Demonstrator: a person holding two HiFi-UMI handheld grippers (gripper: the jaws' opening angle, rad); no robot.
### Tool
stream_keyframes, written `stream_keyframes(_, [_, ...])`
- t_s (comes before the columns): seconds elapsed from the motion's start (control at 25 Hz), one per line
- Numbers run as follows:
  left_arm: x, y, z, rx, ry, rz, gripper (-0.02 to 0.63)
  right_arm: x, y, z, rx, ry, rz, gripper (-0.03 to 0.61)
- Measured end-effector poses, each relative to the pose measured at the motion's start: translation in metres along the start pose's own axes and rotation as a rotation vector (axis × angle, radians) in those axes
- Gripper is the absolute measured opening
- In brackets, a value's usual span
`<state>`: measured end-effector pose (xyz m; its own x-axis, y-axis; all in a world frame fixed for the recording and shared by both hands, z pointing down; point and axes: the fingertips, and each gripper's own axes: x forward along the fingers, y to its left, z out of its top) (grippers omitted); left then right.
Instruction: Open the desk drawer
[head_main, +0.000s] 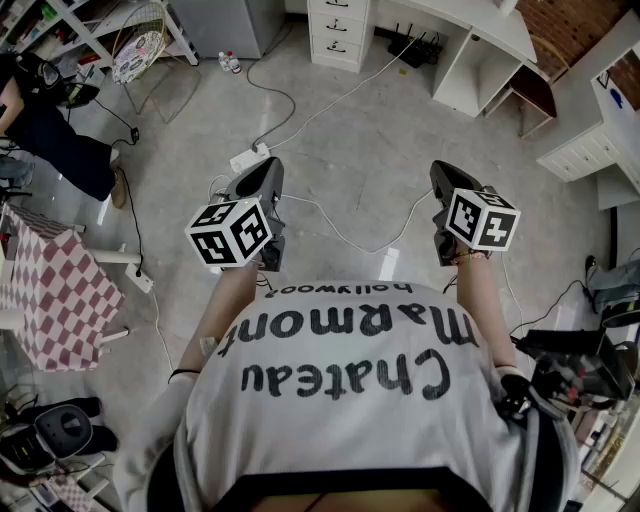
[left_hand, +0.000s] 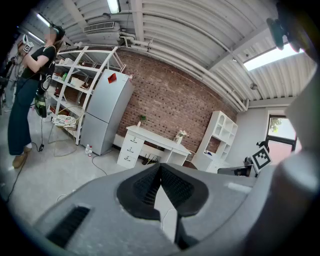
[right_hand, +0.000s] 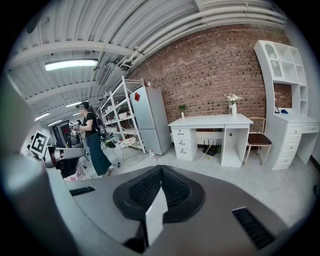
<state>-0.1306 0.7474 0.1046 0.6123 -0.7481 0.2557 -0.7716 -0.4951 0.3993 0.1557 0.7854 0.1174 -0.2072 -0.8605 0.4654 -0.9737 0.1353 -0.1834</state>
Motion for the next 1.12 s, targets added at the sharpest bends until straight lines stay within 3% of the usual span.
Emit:
stream_keyframes(0.32, [0.002, 0.013, 0.003, -0.015, 0.006, 0.004, 0.014, 0.012, 0.009, -0.001, -0.008, 0.013, 0.004, 0.014])
stream_keyframes(0.56, [0.011, 0.013, 0.001, -0.026, 0.019, 0.012, 0.014, 0.019, 0.000, 0.003, 0.057, 0.007, 0.038, 0.014])
stream_keyframes(0.76, [0.023, 0.026, -0.007, -0.065, 0.048, 0.040, 0.015, 0.031, -0.010, 0.002, 0.022, 0.048, 0.023, 0.014])
stream_keyframes(1.12, [0.073, 0.052, 0.020, -0.085, 0.031, 0.073, 0.015, 0.094, -0.038, 0.038, 0.018, 0.048, 0.053, 0.014])
